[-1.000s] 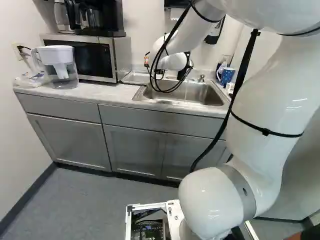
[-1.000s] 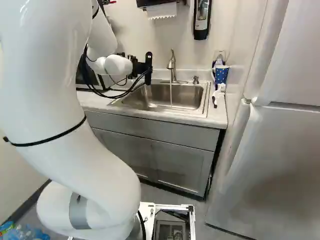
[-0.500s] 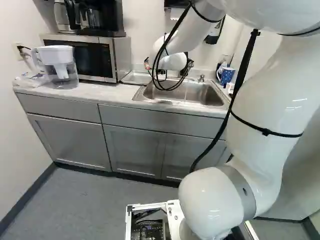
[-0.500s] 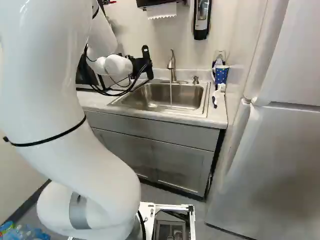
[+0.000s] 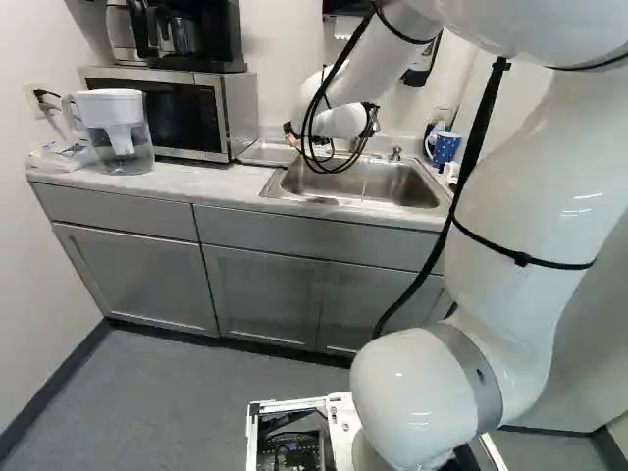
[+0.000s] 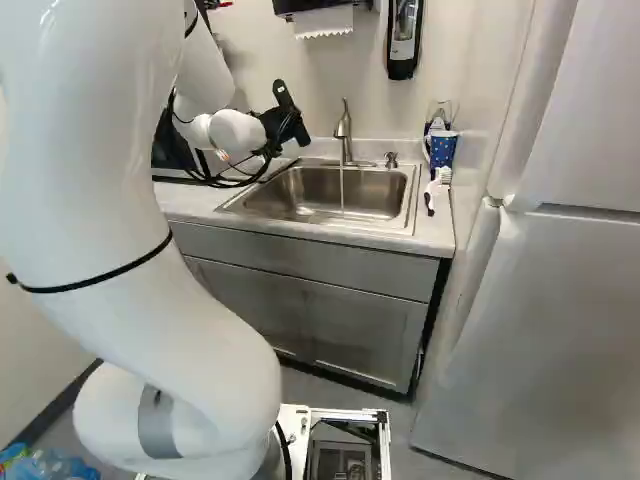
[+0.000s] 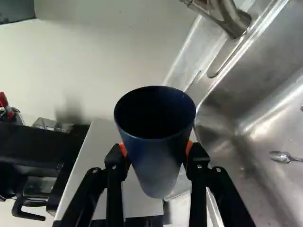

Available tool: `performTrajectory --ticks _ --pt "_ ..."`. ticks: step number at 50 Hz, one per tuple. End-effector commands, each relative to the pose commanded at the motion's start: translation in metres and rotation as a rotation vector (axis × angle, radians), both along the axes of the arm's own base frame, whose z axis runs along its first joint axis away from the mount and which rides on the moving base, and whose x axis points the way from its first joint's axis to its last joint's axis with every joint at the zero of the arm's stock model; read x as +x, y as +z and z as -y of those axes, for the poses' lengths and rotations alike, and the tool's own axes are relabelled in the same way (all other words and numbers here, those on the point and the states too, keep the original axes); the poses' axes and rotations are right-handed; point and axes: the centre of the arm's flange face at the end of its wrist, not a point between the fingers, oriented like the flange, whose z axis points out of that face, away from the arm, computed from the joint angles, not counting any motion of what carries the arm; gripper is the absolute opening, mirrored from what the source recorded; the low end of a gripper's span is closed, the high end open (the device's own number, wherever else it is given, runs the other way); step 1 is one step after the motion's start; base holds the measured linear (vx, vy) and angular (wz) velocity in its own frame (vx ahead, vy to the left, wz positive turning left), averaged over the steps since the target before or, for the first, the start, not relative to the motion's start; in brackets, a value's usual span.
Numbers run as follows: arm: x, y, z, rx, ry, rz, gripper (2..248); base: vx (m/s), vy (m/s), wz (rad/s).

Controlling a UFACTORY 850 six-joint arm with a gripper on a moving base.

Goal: Rinse the cup and place it in the tray

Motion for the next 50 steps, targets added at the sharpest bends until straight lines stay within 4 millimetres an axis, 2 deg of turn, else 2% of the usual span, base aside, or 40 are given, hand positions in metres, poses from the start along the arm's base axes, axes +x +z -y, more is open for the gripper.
performTrajectory --ticks 50 --pt "0.0 0.0 0.0 -0.508 0.12 0.056 125 0.0 0.0 0.0"
